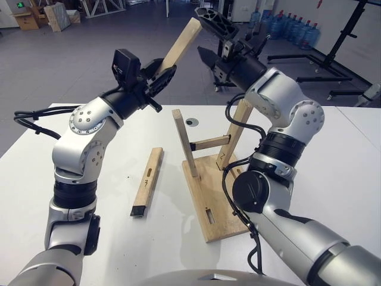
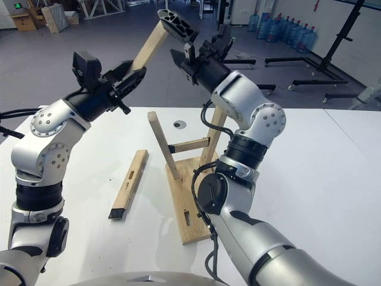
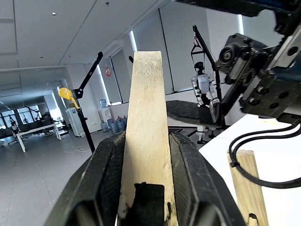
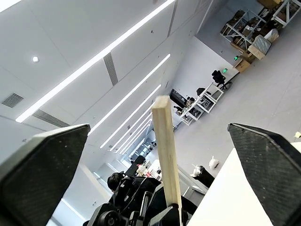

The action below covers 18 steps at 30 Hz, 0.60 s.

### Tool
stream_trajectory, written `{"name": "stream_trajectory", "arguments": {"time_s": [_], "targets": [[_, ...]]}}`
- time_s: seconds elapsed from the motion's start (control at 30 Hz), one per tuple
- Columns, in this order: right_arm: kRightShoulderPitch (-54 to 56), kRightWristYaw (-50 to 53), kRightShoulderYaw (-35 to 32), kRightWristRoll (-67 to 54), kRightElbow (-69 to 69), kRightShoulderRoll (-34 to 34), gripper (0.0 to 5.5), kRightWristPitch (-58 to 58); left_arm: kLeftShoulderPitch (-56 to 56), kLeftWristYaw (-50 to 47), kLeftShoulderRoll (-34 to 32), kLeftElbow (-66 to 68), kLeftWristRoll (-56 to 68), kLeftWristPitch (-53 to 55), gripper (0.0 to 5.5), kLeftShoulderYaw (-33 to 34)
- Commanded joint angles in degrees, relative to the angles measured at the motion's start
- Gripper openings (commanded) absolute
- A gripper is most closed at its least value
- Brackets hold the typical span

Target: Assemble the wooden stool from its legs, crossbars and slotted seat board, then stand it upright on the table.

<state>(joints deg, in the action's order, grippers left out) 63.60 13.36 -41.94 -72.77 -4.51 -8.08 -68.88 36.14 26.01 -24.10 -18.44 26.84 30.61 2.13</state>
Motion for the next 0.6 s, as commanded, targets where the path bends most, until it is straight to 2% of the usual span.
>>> {"name": "stream_trajectory", "arguments": {"time_s": [0.03, 0.17, 0.6], "targets": [[-1.4, 2.3, 4.4, -2.2, 0.6, -2.2, 5.4, 4.2, -1.3, -0.7, 1.0, -1.8, -0.3, 1.4, 1.26, -1.3], [-2.8, 3.2, 8.4, -3.4, 0.2, -2.1, 5.4, 7.8, -1.6, -0.7, 1.6, -2.5, -0.9, 1.5, 1.26, -2.3], [-5.6, 5.3, 15.3, -8.0, -0.3, 0.7, 3.02, 15.1, -1.8, -0.8, 1.6, -2.8, -1.5, 1.2, 1.26, -2.0]]}}
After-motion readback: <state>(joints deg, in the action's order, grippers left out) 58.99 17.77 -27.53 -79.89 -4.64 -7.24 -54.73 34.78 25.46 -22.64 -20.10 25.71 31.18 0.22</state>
